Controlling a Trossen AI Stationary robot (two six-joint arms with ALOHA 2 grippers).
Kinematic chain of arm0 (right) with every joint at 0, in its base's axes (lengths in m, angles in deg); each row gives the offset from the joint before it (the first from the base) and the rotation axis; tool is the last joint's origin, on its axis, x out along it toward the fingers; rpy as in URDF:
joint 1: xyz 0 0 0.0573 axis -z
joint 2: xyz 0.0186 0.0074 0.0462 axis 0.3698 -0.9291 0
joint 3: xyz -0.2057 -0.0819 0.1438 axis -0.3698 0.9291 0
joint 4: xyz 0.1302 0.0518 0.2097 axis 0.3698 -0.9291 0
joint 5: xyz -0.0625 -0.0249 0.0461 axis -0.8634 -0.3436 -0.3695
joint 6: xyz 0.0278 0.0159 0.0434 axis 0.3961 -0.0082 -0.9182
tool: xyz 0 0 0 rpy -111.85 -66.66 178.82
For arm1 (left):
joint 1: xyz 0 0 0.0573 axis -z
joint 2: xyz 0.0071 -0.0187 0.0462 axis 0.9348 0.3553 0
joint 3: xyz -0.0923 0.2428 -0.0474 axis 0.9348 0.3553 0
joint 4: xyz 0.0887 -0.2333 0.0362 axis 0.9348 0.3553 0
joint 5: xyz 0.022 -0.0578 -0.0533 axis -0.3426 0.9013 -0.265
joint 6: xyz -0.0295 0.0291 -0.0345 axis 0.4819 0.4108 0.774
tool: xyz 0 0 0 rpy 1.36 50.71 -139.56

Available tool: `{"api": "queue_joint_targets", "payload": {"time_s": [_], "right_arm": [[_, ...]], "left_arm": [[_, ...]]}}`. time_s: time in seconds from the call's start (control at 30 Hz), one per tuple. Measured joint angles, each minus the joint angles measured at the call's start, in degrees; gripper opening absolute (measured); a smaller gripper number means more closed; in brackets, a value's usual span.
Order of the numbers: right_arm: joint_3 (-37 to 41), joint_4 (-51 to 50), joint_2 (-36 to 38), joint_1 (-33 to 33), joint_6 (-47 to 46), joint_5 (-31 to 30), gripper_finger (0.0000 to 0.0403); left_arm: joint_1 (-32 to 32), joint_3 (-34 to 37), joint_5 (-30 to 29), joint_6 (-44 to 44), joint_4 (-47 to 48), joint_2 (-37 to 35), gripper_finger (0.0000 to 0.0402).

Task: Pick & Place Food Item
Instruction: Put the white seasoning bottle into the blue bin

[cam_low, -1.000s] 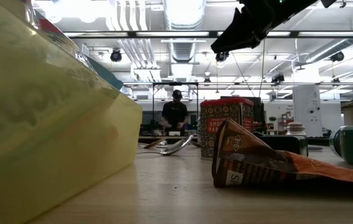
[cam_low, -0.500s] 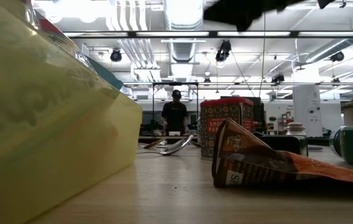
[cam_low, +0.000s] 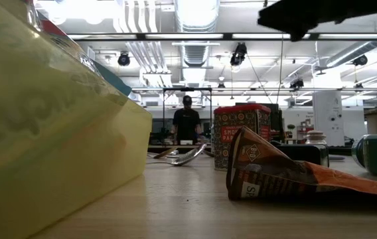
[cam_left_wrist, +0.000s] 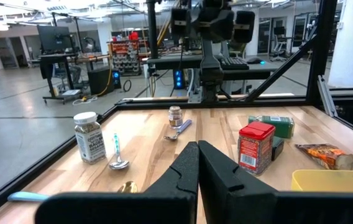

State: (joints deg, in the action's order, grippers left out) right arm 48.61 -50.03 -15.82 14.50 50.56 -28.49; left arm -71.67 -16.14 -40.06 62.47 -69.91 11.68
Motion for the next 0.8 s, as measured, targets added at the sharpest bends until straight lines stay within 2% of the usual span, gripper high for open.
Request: {"api": "queue_joint_targets", "payload": {"time_s": [0.1, 0.2, 0.3, 0.47, 0.7, 0.8], "right_arm": [[2.5, -0.3, 2.8, 0.0, -3.3, -0.4, 0.0164], [3.2, -1.9, 3.3, 0.0, -3.7, -4.6, 0.0164], [2.0, -2.9, 2.3, 0.2, -3.8, -8.7, 0.0164], [-1.8, -2.9, -1.8, 3.2, -6.6, -11.8, 0.0164], [-10.9, -14.2, -9.7, 13.1, -9.4, -11.8, 0.0164], [-16.0, -19.6, -14.8, 18.1, -10.9, -8.2, 0.0164]], "left_arm": [[0.0, 0.0, 0.0, 0.0, 0.0, 0.1, 0.001], [0.0, 0.0, 0.0, 0.0, 0.0, 0.4, 0.001], [0.0, 0.0, 0.0, 0.0, 0.0, 0.4, 0.001], [0.0, 0.0, 0.0, 0.0, 0.0, 0.4, 0.001], [0.0, 0.0, 0.0, 0.0, 0.0, 0.4, 0.001], [0.0, 0.0, 0.0, 0.0, 0.0, 0.4, 0.001]]}}
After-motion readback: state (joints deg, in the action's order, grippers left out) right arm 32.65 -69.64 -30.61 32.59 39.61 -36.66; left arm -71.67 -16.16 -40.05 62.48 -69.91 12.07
